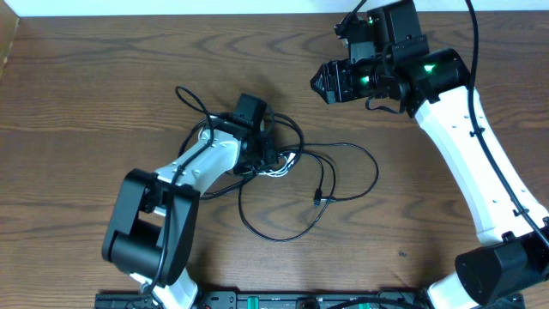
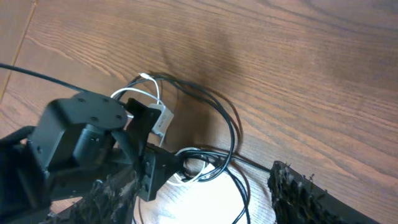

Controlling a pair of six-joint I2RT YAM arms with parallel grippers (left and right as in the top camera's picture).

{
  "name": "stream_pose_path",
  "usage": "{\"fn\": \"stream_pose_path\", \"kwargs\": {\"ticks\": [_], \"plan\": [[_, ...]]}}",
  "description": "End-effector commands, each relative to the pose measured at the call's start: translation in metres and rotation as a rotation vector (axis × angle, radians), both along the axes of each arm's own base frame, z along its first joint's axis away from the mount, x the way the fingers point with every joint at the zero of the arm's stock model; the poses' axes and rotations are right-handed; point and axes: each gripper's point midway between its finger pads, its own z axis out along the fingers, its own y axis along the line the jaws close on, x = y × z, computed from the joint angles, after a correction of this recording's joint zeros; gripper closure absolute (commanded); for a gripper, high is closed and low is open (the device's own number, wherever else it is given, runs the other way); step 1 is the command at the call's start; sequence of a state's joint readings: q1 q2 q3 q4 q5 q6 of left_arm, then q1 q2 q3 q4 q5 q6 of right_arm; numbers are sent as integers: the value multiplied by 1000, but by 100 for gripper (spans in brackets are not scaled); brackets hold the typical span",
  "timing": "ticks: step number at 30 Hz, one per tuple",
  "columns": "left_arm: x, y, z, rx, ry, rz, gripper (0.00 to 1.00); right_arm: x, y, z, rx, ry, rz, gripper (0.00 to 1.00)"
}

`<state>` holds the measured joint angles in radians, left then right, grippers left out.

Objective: Untangle cables

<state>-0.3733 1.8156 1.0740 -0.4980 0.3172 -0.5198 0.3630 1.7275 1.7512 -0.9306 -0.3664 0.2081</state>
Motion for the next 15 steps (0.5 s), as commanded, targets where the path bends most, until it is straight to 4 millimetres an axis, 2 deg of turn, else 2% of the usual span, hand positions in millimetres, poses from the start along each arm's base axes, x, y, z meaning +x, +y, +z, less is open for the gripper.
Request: {"fn": "stream_pose_path", "kwargs": {"ticks": [1, 3, 5, 9, 15], "plan": [[23, -25, 78, -152, -184, -68, 93, 2, 0, -3, -3, 5, -3, 34], [27, -33, 109, -214, -260, -90, 93, 2, 0, -3, -2, 4, -2, 34], [28, -43, 150, -302, -374, -130, 92, 1, 3, -3, -2, 2, 3, 34], [26, -50, 222, -411, -584, -173, 93, 0, 14, -5, 0, -2, 28, 33], [19, -47, 281, -468, -766, -188, 93, 0, 24, -14, 10, 18, 54, 34]]}}
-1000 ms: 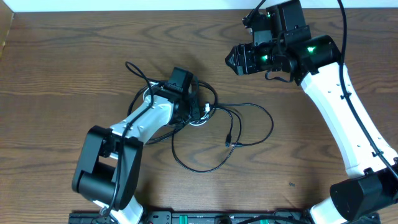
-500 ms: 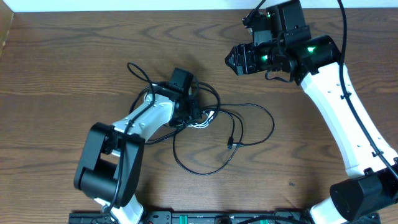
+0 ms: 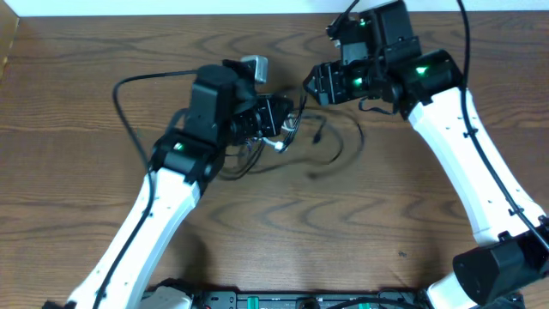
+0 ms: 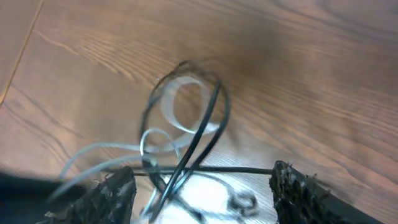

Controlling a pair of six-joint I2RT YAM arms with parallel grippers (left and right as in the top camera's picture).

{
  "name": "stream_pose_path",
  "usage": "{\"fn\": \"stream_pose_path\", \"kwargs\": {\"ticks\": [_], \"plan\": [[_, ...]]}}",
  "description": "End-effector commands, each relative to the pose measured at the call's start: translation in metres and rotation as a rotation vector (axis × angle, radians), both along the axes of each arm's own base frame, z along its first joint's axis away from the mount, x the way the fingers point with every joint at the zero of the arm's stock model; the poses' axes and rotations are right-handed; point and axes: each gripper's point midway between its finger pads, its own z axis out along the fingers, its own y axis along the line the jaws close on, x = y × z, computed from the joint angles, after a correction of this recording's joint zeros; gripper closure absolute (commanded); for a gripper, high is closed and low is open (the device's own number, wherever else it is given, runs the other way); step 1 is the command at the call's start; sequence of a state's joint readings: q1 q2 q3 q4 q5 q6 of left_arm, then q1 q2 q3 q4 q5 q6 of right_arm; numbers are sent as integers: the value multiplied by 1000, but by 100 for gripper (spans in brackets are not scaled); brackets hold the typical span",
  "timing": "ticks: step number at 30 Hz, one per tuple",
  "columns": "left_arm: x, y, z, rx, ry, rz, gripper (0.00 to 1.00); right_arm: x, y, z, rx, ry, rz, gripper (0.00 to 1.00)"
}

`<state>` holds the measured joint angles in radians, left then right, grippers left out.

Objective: Untangle cables

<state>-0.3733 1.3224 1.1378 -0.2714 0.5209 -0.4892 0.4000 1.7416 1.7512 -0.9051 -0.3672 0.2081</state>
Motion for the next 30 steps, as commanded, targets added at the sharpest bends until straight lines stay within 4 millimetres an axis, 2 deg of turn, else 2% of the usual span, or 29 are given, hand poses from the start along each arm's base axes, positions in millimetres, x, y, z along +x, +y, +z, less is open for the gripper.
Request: {"fn": "stream_pose_path", "kwargs": {"ticks": [1, 4, 10, 21, 24, 25, 30], "plan": [[-5, -2, 31, -35, -93, -33, 92, 3, 9, -12, 11, 30, 21, 34], [-5, -2, 36, -41, -110, -32, 92, 3, 17, -9, 52, 26, 51, 34], [0, 0, 31, -25, -104, -10, 93, 0, 17, -11, 52, 44, 56, 36], [11, 12, 28, 16, -118, 73, 93, -23, 28, -15, 96, 134, 119, 39], [11, 12, 28, 16, -118, 73, 92, -27, 36, -24, 88, 159, 133, 45], [11, 12, 28, 16, -119, 73, 93, -28, 40, -35, 83, 193, 129, 48], [11, 12, 28, 13, -117, 75, 93, -25, 45, -65, 73, 287, 99, 52]]}}
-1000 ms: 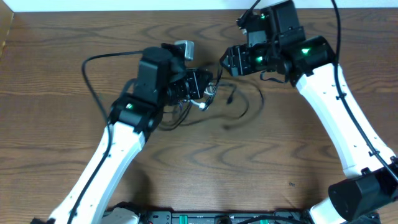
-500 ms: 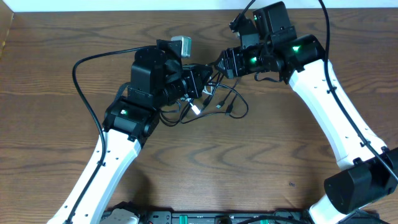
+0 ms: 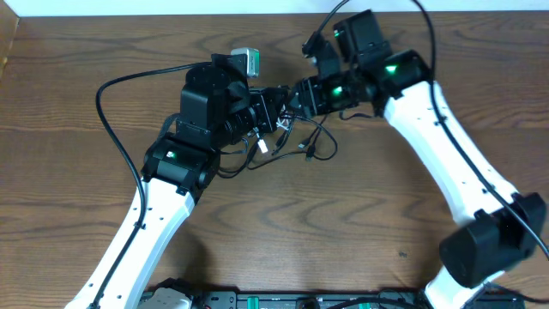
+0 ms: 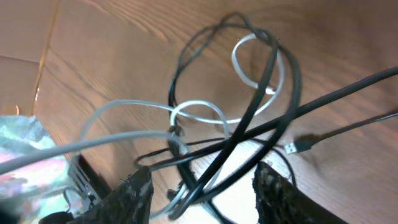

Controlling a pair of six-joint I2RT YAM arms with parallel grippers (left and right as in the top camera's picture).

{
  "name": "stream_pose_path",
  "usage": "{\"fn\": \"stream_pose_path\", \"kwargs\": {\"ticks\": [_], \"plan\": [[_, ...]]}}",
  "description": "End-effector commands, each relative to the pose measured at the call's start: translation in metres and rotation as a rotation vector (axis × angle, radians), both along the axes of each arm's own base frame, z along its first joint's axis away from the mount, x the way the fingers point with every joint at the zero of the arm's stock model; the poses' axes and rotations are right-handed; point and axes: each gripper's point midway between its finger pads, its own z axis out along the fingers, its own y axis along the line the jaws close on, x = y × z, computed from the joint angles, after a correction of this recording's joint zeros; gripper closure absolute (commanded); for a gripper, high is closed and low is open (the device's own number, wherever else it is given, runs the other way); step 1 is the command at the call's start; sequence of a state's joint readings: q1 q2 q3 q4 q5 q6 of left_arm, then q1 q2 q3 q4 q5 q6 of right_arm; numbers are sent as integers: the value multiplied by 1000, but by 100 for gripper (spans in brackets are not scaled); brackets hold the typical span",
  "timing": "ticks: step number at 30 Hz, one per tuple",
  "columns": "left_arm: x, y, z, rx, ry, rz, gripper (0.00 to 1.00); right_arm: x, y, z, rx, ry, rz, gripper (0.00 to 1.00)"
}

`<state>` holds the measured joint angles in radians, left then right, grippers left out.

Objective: Untangle cables

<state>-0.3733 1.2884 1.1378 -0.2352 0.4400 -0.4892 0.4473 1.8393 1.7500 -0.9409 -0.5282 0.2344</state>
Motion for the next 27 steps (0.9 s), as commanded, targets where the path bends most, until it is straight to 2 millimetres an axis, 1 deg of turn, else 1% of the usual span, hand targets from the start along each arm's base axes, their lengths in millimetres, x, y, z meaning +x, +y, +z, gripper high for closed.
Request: {"fn": "stream_pose_path", "kwargs": {"ticks": [1, 2, 4, 7, 8, 9, 12, 13, 15, 16, 17, 21, 22, 25, 27], "plan": [[4, 1, 11, 2, -40, 4, 93, -2, 9, -32, -1, 110, -9, 55], [4, 1, 12, 0, -44, 4, 93, -1, 11, -37, -1, 126, -13, 57], [7, 1, 21, -19, -73, 9, 93, 4, 13, -57, -29, 162, -42, 66], [13, 6, 36, -79, -96, 45, 93, 10, 14, -80, -51, 211, -80, 73], [16, 11, 47, -110, -115, 65, 93, 13, 15, -91, -58, 229, -87, 74], [17, 14, 52, -123, -126, 75, 92, 14, 15, -98, -62, 239, -89, 75], [16, 28, 80, -163, -195, 104, 92, 18, 17, -122, -78, 273, -95, 77], [14, 36, 93, -174, -230, 119, 93, 18, 17, -131, -85, 286, -96, 77], [10, 48, 114, -187, -281, 142, 93, 19, 17, -143, -97, 304, -97, 77], [7, 55, 127, -195, -314, 156, 93, 19, 16, -151, -103, 316, -98, 76], [4, 59, 136, -200, -334, 164, 93, 20, 16, -155, -106, 321, -99, 76], [-14, 80, 184, -227, -459, 202, 92, 23, 13, -174, -130, 336, -113, 72], [-21, 86, 202, -236, -507, 213, 92, 25, 9, -183, -157, 343, -133, 70], [-36, 95, 234, -256, -602, 225, 93, 26, 3, -194, -177, 358, -148, 68], [-44, 100, 251, -268, -656, 230, 92, 26, 0, -201, -184, 374, -154, 67]]}}
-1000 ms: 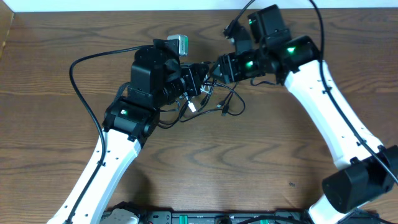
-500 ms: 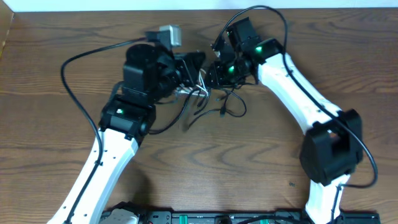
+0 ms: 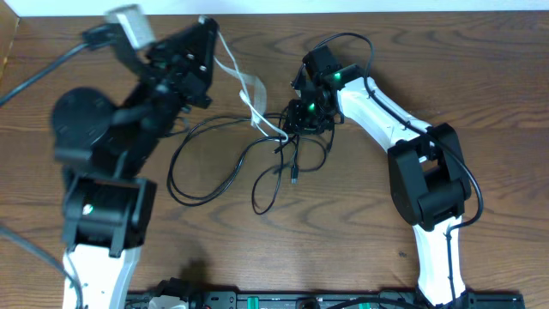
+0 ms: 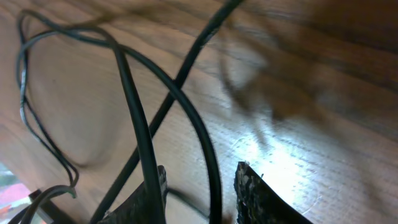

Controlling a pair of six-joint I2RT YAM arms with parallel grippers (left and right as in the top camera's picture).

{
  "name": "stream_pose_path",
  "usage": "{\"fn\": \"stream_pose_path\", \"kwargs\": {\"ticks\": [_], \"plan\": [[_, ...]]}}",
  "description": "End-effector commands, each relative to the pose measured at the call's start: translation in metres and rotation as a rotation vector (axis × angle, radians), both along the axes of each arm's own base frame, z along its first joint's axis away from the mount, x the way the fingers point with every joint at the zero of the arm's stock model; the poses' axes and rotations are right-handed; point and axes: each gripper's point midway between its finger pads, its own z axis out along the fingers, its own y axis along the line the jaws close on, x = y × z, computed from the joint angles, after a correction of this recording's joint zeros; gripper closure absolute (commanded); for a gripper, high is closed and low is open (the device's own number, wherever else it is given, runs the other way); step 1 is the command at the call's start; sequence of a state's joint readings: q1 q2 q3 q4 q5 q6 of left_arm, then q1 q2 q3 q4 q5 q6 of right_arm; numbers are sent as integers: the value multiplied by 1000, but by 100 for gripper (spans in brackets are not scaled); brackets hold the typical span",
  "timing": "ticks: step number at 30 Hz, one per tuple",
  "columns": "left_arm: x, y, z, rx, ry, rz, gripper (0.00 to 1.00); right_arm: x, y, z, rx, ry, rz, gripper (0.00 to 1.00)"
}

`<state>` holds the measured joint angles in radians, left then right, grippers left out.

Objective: Untangle cables

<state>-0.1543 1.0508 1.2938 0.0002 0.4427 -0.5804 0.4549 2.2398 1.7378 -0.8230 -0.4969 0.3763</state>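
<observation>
A tangle of black cables [image 3: 287, 142] and a white cable [image 3: 249, 94] lies mid-table. My left gripper [image 3: 206, 47] is raised high at the upper left, apparently shut on the white cable, which runs taut from it down into the knot. My right gripper [image 3: 298, 116] is low at the knot's upper right. In the right wrist view that gripper [image 4: 202, 199] stands open a moderate gap, close above the wood. A black cable [image 4: 205, 155] passes between its fingers [image 4: 255, 196]. A second black strand [image 4: 140, 143] crosses over the left finger.
A long black loop [image 3: 206, 167] trails left and forward of the knot on the brown wooden table [image 3: 446, 51]. A plug end [image 3: 293, 178] lies just below the knot. The left arm's body fills the upper left of the overhead view.
My left gripper has moved up and to the left, stretching the white cable. My right gripper has come down onto the knot, and its jaws stand closer together, around a black strand.
My left gripper was first down on the tangle, with the right one high at the back right. Then the left held the bundle lifted and the right was nearer. Then both met at the lifted bundle; now the left is far away and the right is low.
</observation>
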Motion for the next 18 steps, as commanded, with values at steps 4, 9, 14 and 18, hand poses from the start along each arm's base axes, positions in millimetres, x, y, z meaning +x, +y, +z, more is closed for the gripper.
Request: {"fn": "stream_pose_path", "kwargs": {"ticks": [4, 9, 14, 18], "plan": [[-33, 14, 67, -32, -186, 25, 93, 1, -18, -35, -58, 67, -42, 67], [-36, 22, 82, -39, -228, 69, 92, 1, -23, -42, -66, 81, -45, 60], [-23, 29, 74, -3, -214, 138, 92, 4, -26, -38, -32, 61, 0, 43], [-9, 28, 51, 20, -124, 137, 92, 1, -13, -9, 97, -1, 139, 17]]}}
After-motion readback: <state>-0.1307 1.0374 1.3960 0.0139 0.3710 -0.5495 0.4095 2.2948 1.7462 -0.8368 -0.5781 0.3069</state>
